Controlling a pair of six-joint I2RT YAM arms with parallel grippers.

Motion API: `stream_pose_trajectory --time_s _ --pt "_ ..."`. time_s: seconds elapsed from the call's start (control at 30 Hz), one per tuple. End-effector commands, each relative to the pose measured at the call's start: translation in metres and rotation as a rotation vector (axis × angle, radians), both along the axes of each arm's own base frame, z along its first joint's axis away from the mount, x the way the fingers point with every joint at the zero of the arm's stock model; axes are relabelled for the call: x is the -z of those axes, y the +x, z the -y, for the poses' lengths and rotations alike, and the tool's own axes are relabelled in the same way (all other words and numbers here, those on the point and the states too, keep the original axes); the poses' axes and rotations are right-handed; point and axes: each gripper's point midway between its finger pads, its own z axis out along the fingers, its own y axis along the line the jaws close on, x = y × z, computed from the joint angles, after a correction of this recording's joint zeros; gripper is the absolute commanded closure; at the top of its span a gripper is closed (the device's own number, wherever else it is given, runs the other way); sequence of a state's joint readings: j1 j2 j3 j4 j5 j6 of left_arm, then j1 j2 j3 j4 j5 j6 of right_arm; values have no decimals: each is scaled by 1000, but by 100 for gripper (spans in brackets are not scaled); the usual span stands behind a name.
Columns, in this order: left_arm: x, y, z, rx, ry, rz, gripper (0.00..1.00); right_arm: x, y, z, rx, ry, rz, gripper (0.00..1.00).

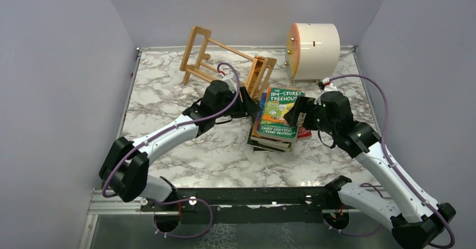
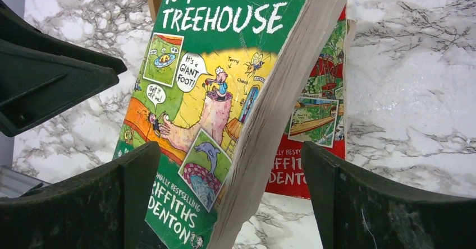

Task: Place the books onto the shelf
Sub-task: Adjust the book at the center of the board, then pick up the book from the center of the board.

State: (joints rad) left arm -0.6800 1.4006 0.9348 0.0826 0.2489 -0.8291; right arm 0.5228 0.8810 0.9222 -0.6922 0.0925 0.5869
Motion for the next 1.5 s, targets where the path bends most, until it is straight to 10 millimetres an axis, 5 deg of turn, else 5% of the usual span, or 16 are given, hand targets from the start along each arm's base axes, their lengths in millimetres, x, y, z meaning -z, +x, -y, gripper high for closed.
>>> stream_pose_trajectory --time_s 0.0,0.6,1.07,1.47 --pt "-16 -12 15 86 -102 -15 61 -10 -5 -2 -29 8 18 6" --pt "-16 -17 24 153 -156 -36 47 -23 -2 -19 -108 48 32 9" --pt "-7 17 5 -15 -21 47 46 -24 4 -1 3 3 27 9" --pt "-16 29 7 -51 -26 79 40 -29 3 -13 -47 39 14 10"
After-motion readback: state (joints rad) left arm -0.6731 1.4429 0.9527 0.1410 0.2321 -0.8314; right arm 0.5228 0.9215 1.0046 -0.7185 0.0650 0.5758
